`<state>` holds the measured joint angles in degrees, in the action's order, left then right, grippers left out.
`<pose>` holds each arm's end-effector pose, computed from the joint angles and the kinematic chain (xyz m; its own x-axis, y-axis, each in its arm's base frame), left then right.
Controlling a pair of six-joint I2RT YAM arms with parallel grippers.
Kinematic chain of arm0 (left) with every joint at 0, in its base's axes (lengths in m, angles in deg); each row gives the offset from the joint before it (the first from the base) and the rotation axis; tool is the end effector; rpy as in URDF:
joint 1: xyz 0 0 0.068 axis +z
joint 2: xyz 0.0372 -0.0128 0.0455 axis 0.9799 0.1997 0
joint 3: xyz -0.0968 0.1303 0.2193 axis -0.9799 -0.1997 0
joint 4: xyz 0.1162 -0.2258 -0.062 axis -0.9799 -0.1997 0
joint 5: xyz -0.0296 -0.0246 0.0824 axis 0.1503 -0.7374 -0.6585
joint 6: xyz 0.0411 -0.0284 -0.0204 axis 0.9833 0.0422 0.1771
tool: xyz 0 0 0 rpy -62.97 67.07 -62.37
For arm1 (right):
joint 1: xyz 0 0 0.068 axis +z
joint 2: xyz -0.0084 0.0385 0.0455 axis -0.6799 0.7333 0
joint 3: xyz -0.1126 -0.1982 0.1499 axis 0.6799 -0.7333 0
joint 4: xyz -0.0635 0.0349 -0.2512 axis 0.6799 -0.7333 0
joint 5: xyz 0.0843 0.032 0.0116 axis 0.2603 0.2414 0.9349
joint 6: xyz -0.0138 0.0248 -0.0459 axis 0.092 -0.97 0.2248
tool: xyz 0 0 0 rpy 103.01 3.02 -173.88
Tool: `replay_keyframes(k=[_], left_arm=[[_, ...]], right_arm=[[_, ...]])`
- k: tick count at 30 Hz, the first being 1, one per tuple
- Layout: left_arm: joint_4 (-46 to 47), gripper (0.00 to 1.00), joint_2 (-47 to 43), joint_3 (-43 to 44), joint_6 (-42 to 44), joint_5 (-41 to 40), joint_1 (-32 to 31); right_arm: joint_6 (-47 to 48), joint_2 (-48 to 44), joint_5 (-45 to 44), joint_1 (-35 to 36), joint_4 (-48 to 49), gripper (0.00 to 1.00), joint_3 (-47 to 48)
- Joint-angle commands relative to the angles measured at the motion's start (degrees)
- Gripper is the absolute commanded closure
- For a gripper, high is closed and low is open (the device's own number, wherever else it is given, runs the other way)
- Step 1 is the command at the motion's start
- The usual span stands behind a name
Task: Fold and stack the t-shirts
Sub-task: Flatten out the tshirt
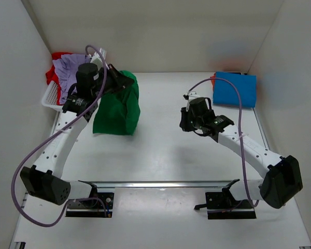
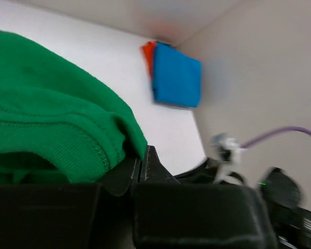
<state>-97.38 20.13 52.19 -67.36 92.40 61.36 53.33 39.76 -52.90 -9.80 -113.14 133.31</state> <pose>0.2850 -0.0982 0.4165 -0.5524 -0.4764 -0.6840 0.2357 0.6979 -0.6763 0.2392 0.1540 0.2895 -0.6727 -0.0851 -0.7350 -0.3365 0.9199 0.2015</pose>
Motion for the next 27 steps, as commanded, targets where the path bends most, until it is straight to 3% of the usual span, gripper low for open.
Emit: replay_keyframes(k=[1,5,8,10,13,14,15,16,18,20,27], left_arm=[[-4.2,1.00,-0.1,6.1,1.6,7.1,-3.3],[-4.8,1.00,3.4,13.8,0.8,16.6,-7.9],[-3.9,1.00,4.1,17.1,-0.2,18.5,-8.3],[-2.0,1.00,3.5,17.9,-1.6,21.0,-6.4],[1.0,0.99,0.3,10.2,-5.4,18.2,0.0],[1.8,0.71,-4.4,-3.6,-7.7,14.1,7.1],[1.9,0.63,-5.4,-6.8,-7.7,14.0,7.2],[4.9,0.48,-6.5,-10.1,-8.5,13.6,9.3],[9.3,0.33,-9.7,-20.9,-10.9,13.4,10.7],[12.0,0.30,-10.9,-25.7,-11.6,13.1,10.9],[8.3,0.30,-11.7,-34.7,-6.3,8.2,7.2]], right_arm=[[-1.9,-2.0,3.9,2.2,2.7,0.85,-2.9],[-3.8,-5.5,6.0,3.0,6.9,0.65,-6.6],[-4.4,-7.2,6.3,0.8,7.8,0.60,-8.0],[-4.6,-9.8,7.3,-1.6,8.2,0.57,-10.7],[-4.8,-12.8,9.5,-5.6,7.9,0.52,-13.2],[-3.8,-14.5,11.2,-8.2,7.5,0.45,-14.2],[-3.6,-14.5,11.2,-8.3,7.4,0.45,-14.2],[-3.4,-14.9,11.4,-8.2,7.1,0.41,-14.5],[-2.4,-15.0,11.7,-8.7,6.6,0.39,-15.2],[-2.6,-14.9,12.1,-8.7,6.5,0.38,-15.9],[-2.1,-12.7,10.2,-7.2,7.4,0.38,-19.3]])
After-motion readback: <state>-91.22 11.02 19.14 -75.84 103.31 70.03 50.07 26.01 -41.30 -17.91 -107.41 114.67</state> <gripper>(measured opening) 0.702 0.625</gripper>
